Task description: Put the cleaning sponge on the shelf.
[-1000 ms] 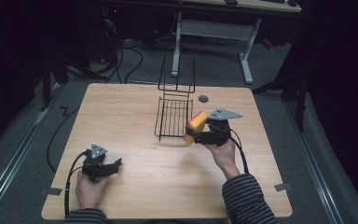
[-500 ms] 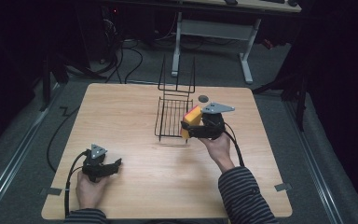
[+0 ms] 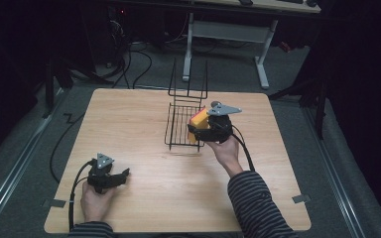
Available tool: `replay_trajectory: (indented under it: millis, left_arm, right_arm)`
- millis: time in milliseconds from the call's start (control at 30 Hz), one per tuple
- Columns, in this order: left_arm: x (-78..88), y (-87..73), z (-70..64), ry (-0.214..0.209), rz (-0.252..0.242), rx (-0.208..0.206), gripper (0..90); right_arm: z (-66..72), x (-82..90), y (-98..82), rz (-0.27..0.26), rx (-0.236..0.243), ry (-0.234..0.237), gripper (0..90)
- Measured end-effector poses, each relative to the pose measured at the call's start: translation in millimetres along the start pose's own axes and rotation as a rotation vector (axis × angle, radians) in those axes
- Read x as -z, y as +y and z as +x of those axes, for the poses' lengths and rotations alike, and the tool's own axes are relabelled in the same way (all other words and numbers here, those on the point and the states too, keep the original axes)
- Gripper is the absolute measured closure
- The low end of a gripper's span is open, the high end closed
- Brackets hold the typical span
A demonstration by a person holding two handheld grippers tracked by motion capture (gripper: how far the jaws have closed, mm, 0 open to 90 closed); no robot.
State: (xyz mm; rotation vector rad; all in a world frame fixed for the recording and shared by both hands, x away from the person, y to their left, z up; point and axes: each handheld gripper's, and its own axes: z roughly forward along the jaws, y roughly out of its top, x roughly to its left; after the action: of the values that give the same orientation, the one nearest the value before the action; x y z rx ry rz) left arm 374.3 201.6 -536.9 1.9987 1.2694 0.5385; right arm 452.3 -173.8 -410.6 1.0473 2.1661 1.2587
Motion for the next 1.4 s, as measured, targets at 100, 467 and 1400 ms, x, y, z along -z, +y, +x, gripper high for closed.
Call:
replay_trajectory:
  millis: [100,467,1400]
  left_arm:
    - [-0.1,0.0,-0.2,0.002,0.0,-0.003,25.8]
    - [0.0,0.0,-0.4,0.002,0.001,-0.004,25.8]
    - [0.1,-0.1,-0.4,0.0,0.002,-0.004,25.8]
  right_arm:
    - [-0.9,-5.1,0.6,0.001,-0.003,0.001,22.8]
    - [-4.6,-30.4,-0.9,0.019,-0.027,-0.006,22.7]
    - [-7.0,-60.8,-13.8,0.047,-0.043,-0.021,22.6]
